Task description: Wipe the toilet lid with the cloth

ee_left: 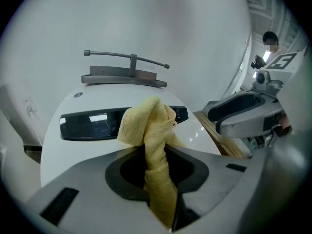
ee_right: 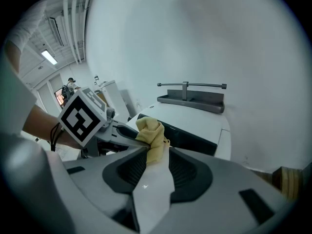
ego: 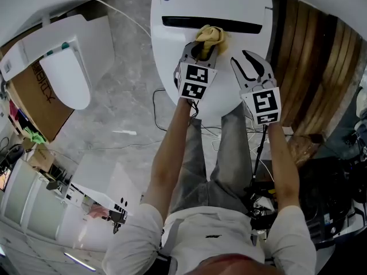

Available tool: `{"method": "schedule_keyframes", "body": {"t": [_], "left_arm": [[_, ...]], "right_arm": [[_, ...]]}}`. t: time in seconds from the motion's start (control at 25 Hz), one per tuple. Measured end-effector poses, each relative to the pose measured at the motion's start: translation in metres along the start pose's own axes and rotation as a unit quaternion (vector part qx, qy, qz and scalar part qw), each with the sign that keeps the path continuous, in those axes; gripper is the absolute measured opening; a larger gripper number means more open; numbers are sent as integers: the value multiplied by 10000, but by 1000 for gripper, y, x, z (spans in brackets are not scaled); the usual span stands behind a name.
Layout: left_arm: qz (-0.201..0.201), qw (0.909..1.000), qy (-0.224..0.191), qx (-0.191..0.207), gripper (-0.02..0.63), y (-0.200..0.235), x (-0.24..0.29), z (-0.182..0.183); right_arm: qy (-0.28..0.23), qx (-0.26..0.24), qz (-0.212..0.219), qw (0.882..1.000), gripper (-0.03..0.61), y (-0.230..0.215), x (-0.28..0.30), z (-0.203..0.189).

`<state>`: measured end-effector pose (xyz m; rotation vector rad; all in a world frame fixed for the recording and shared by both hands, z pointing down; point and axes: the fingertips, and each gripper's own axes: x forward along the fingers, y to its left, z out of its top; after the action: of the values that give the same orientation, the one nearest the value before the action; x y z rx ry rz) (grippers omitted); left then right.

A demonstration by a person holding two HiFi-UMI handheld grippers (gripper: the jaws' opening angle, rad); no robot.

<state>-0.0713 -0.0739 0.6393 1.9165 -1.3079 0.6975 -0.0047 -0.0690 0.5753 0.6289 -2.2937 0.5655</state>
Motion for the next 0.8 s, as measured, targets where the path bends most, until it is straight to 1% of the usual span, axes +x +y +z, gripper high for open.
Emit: {"method": "schedule_keyframes", "body": {"t": [0.48,0.8], "left_arm": [[336,9990,-92,-266,106,51,-29,-16],[630,9966,-173,-501,106,87,-49,-27]], "right_arm": [[69,-209,180,9996,158,33,20,10],[51,-261,263,9993,158,54,30,16]]}}
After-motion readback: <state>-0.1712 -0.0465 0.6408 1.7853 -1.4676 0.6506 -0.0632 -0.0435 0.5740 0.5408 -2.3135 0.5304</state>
